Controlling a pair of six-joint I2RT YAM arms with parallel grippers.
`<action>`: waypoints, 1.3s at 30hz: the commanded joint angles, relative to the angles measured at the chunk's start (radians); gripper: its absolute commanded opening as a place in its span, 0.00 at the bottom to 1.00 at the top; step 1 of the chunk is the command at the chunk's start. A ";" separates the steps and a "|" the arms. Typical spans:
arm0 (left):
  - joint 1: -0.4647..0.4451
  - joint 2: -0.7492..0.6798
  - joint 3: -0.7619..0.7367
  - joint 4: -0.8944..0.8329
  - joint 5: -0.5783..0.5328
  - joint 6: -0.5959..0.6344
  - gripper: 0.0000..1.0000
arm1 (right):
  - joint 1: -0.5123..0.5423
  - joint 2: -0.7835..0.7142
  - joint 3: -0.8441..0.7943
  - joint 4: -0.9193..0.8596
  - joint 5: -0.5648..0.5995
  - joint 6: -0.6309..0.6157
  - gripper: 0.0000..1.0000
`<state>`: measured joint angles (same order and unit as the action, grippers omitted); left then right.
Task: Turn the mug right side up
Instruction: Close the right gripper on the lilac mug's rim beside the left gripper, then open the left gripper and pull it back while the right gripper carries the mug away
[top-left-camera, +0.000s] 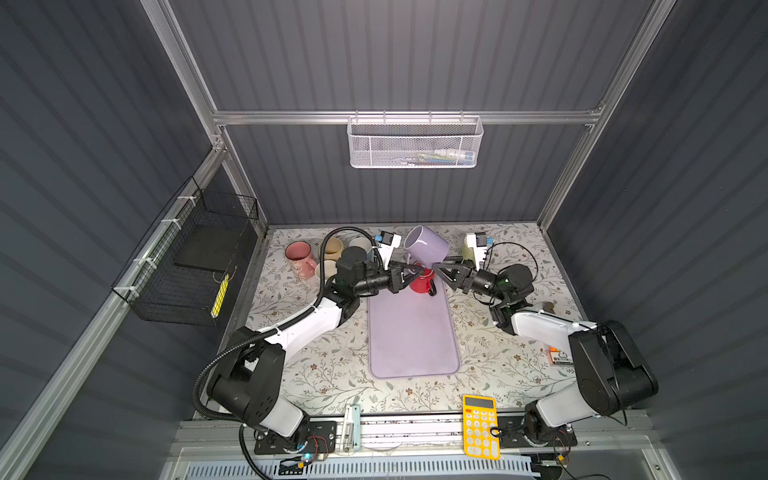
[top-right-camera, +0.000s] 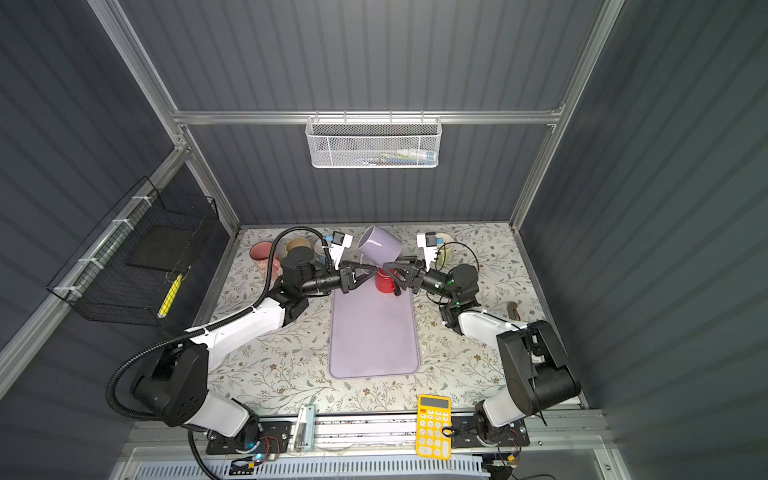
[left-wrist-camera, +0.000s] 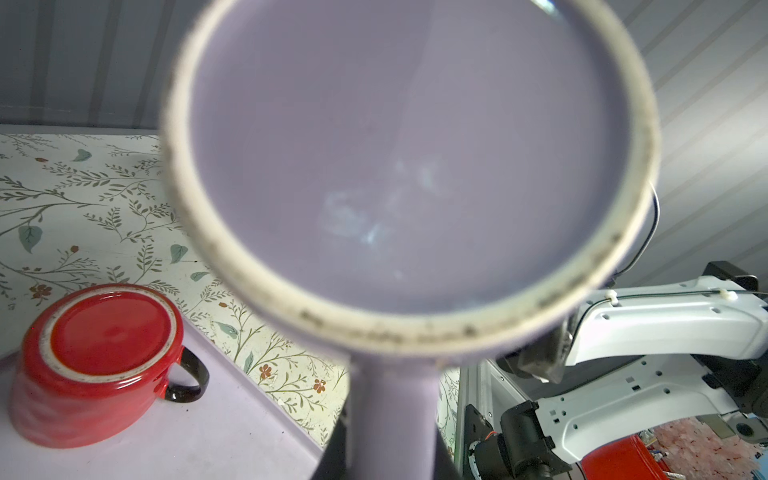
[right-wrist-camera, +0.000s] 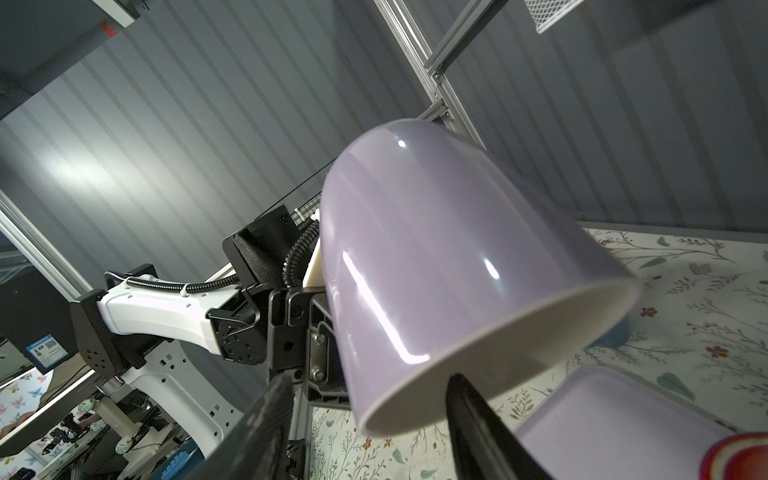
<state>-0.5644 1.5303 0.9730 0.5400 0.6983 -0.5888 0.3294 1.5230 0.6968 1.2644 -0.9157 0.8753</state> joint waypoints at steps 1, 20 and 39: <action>-0.009 0.001 0.009 0.127 0.024 -0.015 0.08 | 0.006 0.012 0.034 0.078 0.003 0.026 0.60; -0.025 0.027 -0.002 0.186 0.018 -0.052 0.07 | 0.022 0.069 0.084 0.181 -0.002 0.102 0.44; -0.025 0.042 -0.009 0.202 0.009 -0.056 0.08 | 0.022 0.097 0.104 0.213 -0.002 0.145 0.00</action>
<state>-0.5838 1.5787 0.9562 0.6945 0.7410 -0.7136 0.3462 1.6131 0.7689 1.4574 -0.9276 0.9936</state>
